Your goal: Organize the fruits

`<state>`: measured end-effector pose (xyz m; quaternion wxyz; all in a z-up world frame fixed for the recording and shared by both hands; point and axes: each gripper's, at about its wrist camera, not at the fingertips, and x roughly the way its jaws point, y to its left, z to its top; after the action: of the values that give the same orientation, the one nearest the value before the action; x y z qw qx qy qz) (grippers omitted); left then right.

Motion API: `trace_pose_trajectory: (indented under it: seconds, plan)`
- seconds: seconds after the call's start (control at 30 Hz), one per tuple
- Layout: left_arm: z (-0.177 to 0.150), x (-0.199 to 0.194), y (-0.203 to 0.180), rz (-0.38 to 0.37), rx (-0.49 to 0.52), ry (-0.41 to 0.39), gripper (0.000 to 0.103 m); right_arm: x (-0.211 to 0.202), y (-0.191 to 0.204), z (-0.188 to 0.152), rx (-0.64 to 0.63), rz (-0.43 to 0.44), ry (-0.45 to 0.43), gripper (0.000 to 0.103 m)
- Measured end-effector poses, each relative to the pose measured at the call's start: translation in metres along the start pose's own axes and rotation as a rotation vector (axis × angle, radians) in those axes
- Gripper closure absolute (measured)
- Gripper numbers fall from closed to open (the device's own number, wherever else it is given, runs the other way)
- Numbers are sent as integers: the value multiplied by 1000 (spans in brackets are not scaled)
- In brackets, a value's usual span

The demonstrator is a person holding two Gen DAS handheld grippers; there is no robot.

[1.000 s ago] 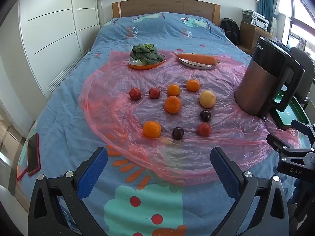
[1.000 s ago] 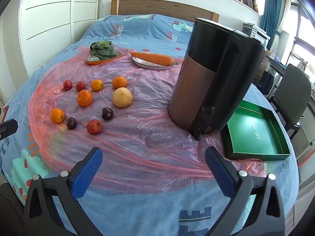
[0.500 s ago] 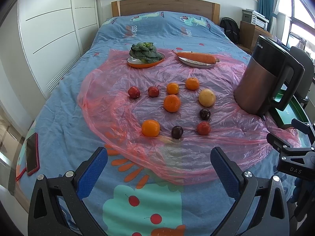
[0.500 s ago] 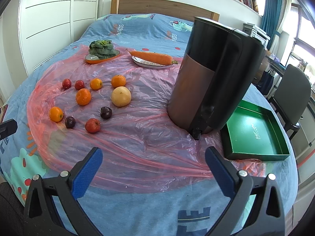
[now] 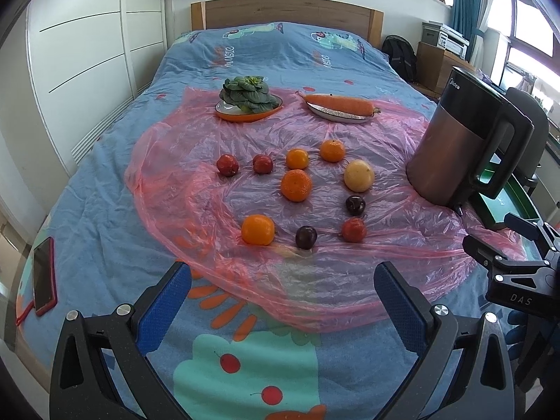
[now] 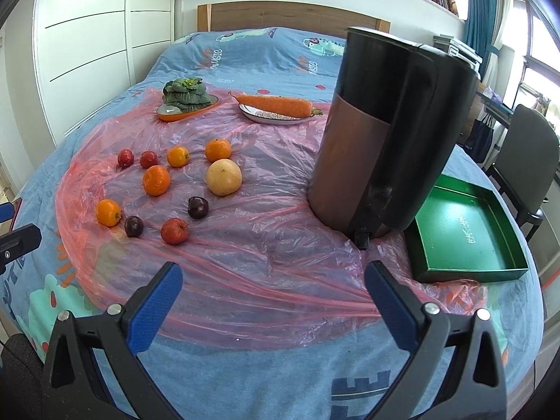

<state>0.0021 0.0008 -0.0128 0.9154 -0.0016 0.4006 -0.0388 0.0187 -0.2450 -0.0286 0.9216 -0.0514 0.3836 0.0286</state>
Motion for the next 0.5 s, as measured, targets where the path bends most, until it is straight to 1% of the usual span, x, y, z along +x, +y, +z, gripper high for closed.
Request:
trace_pose_trajectory:
  seconds: [0.13,0.3,0.43,0.5]
  plan:
    - [-2,5,7,-7,0,24,1,5,6,0,-5,17,10,0]
    - [-3,12,20,36,32,40,1,14,20,0,-29,39,26,0]
    - [-1,23,34,33,36,77,1,24,33,4,-42,67,33,0]
    - [1,28,37,44,43,89,1,31,41,7,-51,81,38,0]
